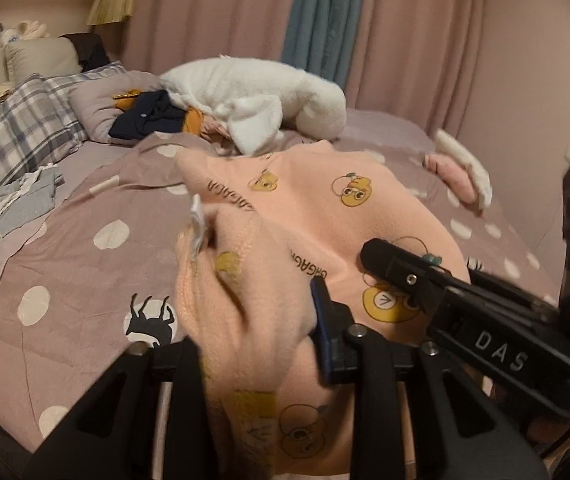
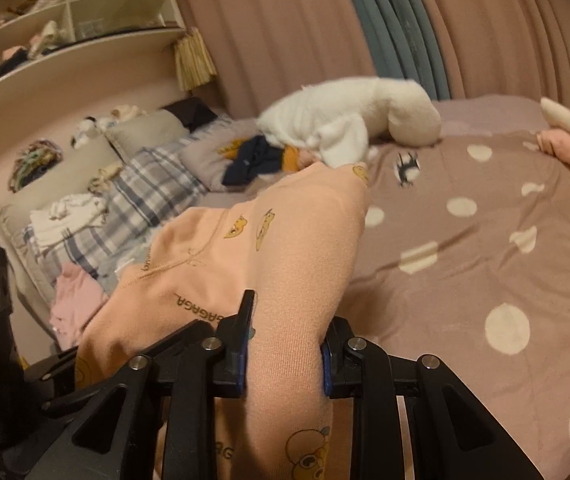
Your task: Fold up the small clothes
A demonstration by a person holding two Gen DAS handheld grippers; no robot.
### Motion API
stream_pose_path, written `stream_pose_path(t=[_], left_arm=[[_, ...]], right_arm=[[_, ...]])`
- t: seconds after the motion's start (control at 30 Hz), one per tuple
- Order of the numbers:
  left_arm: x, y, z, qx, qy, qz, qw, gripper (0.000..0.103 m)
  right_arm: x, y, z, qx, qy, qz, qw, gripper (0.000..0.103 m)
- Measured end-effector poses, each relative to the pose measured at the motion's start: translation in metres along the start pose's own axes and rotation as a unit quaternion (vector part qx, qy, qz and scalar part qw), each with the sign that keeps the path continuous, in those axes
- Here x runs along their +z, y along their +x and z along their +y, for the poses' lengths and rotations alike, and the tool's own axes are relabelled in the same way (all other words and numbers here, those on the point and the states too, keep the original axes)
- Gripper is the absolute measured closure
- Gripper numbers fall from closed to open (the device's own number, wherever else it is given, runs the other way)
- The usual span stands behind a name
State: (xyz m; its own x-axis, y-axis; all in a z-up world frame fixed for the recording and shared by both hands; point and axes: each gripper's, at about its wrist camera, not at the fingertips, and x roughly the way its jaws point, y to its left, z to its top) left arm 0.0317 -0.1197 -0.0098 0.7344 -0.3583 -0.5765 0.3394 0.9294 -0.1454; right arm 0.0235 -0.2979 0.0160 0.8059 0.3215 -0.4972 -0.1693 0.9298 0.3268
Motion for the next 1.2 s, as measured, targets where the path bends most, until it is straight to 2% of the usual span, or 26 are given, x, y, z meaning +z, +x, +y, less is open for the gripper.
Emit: stream_pose_path(t=[0.03, 0.07, 0.1, 0.13, 0.2, 0.3, 0.4, 0.5, 0.63, 0.83, 1.2], left_arm=[[-0.005, 0.010, 0.000, 0.009, 0.018, 0.018, 0.9996, 0.048], [-0.010, 0.017, 0.000, 0.018, 0.029, 0.033, 0.9989, 0.026], [-0.018, 0.027, 0.002, 0.037, 0.039, 0.052, 0.9972, 0.006], [-0.026, 0.031, 0.004, 0.060, 0.041, 0.047, 0.9962, 0.001], [-0.035, 0.029, 0.004, 0.086, 0.053, 0.015, 0.9948, 0.001], [-0.037, 0.026, -0.001, 0.106, 0.098, 0.010, 0.9895, 0.001], [-0.035, 0.022, 0.008, 0.093, 0.070, 0.014, 0.9931, 0.000], [-0.034, 0.022, 0.021, 0.064, 0.033, 0.034, 0.9968, 0.000], [-0.039, 0.019, 0.022, 0.097, 0.034, 0.031, 0.9942, 0.000], [-0.036, 0.008, 0.036, 0.070, -0.002, 0.033, 0.9970, 0.000], [-0.037, 0.007, 0.042, 0.088, 0.001, 0.039, 0.9954, 0.000]], right_arm=[[-0.002, 0.007, -0.002, -0.017, -0.009, 0.014, 1.000, 0.057], [-0.005, 0.010, -0.003, -0.039, -0.012, 0.022, 0.999, 0.038], [-0.009, 0.012, -0.007, -0.067, -0.008, 0.024, 0.997, 0.022], [-0.012, 0.013, -0.011, -0.086, -0.003, 0.022, 0.996, 0.018], [-0.015, 0.014, -0.016, -0.105, 0.007, 0.036, 0.994, 0.016], [-0.017, 0.013, -0.017, -0.122, 0.012, 0.059, 0.991, 0.015], [-0.020, 0.010, -0.016, -0.142, 0.008, 0.064, 0.988, 0.010], [-0.023, 0.009, -0.017, -0.153, 0.011, 0.075, 0.985, 0.009], [-0.026, 0.012, -0.019, -0.165, 0.020, 0.090, 0.982, 0.009], [-0.030, 0.011, -0.013, -0.162, 0.032, 0.101, 0.981, 0.009], [-0.033, 0.011, -0.003, -0.169, 0.030, 0.109, 0.979, 0.008]])
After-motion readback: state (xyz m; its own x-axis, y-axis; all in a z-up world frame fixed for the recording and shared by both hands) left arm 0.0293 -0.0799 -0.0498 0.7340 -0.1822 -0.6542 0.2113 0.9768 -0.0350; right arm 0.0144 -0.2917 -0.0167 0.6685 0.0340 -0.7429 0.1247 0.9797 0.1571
